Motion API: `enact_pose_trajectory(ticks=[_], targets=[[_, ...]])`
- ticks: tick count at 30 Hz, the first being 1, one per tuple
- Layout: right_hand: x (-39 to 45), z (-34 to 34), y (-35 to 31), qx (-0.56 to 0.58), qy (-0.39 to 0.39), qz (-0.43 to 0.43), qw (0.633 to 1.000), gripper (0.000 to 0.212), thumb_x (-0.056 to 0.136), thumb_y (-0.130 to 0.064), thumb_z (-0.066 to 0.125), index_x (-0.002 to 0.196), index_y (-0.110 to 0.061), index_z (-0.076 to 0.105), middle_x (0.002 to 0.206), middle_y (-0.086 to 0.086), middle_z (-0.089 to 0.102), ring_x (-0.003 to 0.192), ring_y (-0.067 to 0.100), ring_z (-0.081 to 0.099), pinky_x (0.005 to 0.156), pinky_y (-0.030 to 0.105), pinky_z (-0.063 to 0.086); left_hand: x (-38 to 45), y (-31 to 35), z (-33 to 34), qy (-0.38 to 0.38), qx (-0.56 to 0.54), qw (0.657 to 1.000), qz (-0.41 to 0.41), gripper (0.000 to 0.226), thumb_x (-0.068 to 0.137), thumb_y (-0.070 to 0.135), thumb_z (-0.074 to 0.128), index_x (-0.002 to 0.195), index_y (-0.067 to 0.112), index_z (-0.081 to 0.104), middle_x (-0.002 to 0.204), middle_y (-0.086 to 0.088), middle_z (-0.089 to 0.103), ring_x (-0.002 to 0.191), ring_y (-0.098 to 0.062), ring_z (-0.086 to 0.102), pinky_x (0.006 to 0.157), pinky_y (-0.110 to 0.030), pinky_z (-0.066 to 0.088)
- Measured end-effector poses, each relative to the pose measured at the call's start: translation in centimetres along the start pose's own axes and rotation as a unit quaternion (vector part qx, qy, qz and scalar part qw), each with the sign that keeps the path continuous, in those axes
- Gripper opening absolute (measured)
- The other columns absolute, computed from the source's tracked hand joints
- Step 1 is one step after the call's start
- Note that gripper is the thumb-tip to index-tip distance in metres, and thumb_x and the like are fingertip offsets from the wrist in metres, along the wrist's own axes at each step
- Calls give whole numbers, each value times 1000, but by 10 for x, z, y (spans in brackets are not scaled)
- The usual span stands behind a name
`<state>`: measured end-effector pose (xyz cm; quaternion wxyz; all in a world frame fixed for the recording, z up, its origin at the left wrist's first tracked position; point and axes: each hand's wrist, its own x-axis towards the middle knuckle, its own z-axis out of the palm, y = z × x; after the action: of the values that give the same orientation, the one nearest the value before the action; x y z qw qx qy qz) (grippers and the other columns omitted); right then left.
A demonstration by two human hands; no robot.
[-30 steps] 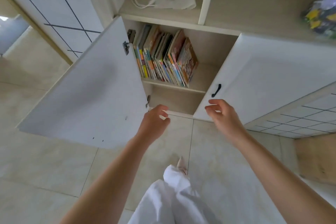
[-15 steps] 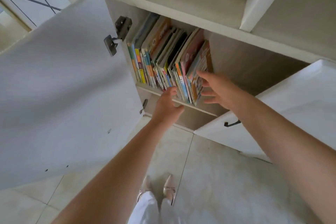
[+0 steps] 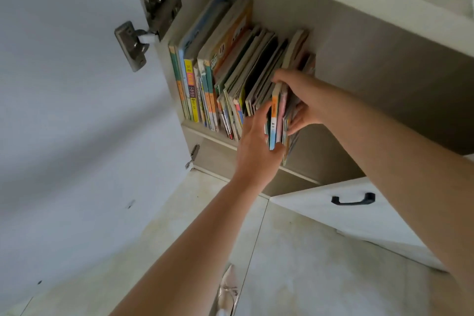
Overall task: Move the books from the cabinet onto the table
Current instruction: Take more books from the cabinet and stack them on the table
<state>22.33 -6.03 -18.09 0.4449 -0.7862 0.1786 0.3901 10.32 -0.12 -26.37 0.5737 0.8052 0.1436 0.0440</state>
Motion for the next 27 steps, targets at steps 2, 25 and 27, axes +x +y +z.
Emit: enact_pose_trajectory(ticks=[2, 25, 27], targets=[[-3, -12, 8, 8, 6, -15, 1000, 27, 87, -30, 56, 102, -9, 55, 99, 21, 64, 89, 39, 63, 82, 56, 53, -4, -1, 7, -17, 23, 999, 23, 82, 84, 11, 68, 146, 38, 23, 139, 3, 40, 117, -13, 53, 94, -33, 51], [-2, -50, 25, -52, 115, -52, 991, 55, 81, -34, 73, 122, -14, 42, 103, 20, 65, 78, 37, 70, 66, 53, 60, 13, -23, 74, -74, 83, 994, 5, 100, 74, 34, 80, 151, 29, 16, 143, 3, 46, 128, -19, 49, 101, -43, 49], [0, -48, 24, -57, 113, -59, 990, 66, 77, -40, 76, 126, -16, 37, 105, 19, 64, 79, 37, 70, 66, 52, 61, 13, -18, 79, -50, 70, 996, -6, 99, 75, 36, 79, 151, 27, 16, 144, 3, 45, 127, -21, 50, 101, -44, 48]])
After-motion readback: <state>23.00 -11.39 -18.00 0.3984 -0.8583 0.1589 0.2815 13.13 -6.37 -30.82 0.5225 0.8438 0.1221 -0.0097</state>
